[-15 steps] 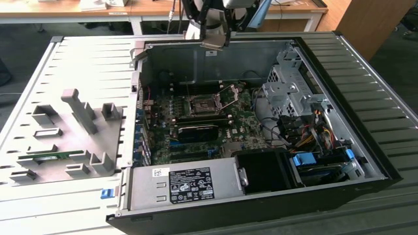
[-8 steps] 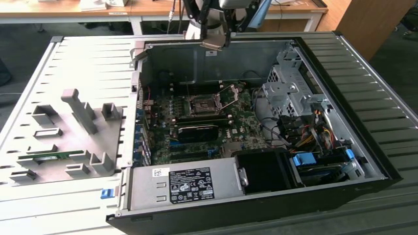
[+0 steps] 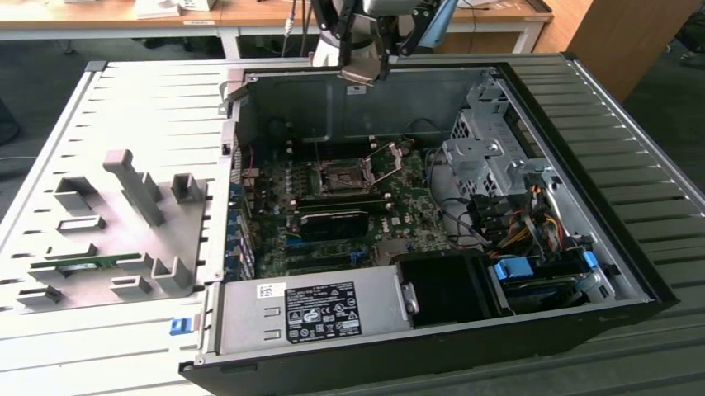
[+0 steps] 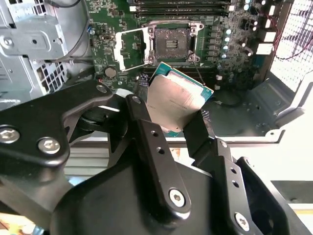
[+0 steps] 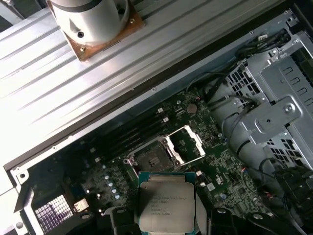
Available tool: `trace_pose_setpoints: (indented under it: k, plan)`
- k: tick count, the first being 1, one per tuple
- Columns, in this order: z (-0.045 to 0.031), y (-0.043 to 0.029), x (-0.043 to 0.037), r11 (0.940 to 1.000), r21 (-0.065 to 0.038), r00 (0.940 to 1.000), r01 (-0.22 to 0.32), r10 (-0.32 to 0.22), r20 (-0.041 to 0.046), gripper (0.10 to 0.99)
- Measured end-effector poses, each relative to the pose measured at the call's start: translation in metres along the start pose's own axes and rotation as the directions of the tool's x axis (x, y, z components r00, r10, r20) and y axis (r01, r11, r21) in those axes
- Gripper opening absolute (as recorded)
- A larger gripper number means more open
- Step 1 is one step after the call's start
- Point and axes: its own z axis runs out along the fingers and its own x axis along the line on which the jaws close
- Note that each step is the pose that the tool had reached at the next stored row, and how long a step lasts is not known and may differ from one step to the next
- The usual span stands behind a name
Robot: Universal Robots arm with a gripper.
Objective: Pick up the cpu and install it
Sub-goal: 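Place the cpu into insertion slot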
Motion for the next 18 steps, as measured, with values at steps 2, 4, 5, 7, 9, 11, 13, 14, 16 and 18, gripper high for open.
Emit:
trace_pose_setpoints:
  k: [2,4,5,7,9,11,13,14,16,18]
  plan:
    - [0.0001,0.0000,0.0000,0.9999,-0.001,0.9999,-0.016,0.016,0.0016,0.541]
    - [0.0002,0.0000,0.0000,0.9994,-0.001,0.9994,-0.034,0.034,0.0032,0.541]
    - [0.0003,0.0000,0.0000,0.9991,-0.002,0.9991,-0.042,0.042,0.0040,0.541]
    - [0.0003,0.0000,0.0000,0.9983,-0.002,0.9983,-0.057,0.057,0.0053,0.541]
    - [0.0004,-0.0001,0.0000,0.9973,-0.003,0.9973,-0.073,0.073,0.0067,0.541]
    - [0.0005,-0.0001,0.0000,0.9960,-0.004,0.9960,-0.089,0.089,0.0082,0.541]
    - [0.0005,-0.0001,0.0000,0.9946,-0.005,0.9945,-0.104,0.104,0.0096,0.541]
    - [0.0005,-0.0001,0.0000,0.9938,-0.005,0.9938,-0.111,0.111,0.0102,0.541]
    - [0.0006,-0.0001,0.0000,0.9921,-0.006,0.9920,-0.125,0.125,0.0115,0.541]
    - [0.0007,-0.0001,0.0000,0.9902,-0.006,0.9901,-0.139,0.139,0.0127,0.541]
